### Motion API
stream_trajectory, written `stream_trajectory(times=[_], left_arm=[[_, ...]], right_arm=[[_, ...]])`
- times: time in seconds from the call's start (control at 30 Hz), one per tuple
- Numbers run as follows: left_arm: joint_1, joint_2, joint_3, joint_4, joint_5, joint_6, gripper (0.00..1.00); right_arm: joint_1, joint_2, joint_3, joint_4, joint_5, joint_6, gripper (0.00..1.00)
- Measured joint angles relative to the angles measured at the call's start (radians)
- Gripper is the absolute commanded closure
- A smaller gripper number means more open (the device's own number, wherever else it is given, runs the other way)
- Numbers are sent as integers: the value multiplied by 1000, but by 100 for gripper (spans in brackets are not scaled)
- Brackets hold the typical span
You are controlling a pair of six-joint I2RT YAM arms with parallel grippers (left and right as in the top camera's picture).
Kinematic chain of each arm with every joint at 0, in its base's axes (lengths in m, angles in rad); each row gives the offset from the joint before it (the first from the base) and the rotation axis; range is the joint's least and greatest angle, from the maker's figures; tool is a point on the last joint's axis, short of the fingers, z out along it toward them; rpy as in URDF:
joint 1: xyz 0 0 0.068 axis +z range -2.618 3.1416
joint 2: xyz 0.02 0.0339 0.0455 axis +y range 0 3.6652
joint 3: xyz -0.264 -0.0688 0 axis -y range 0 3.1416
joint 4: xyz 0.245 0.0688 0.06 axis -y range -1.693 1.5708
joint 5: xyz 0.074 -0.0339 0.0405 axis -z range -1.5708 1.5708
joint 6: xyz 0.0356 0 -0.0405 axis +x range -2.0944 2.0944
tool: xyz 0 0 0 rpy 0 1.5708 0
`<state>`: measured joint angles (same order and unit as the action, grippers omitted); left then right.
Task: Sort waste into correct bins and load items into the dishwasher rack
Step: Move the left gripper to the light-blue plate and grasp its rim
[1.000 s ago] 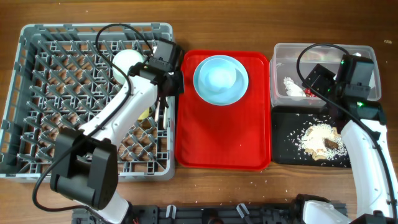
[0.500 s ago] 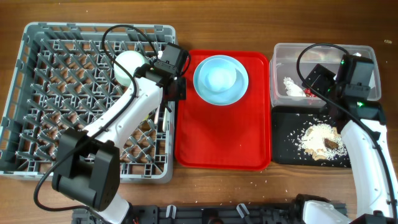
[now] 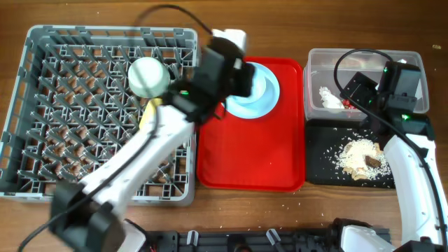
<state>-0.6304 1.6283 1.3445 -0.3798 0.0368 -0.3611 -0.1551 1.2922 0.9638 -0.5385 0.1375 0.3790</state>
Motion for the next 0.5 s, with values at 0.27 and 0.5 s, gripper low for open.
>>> stream_trajectory(times=[0.27,0.5], left_arm=[[-83,359,-3,230,-24,72,60],[-83,402,-3,227,-58,79,72]], right_arm=[[0,0,0,0,0,0,0],[0,0,0,0,0,0,0]])
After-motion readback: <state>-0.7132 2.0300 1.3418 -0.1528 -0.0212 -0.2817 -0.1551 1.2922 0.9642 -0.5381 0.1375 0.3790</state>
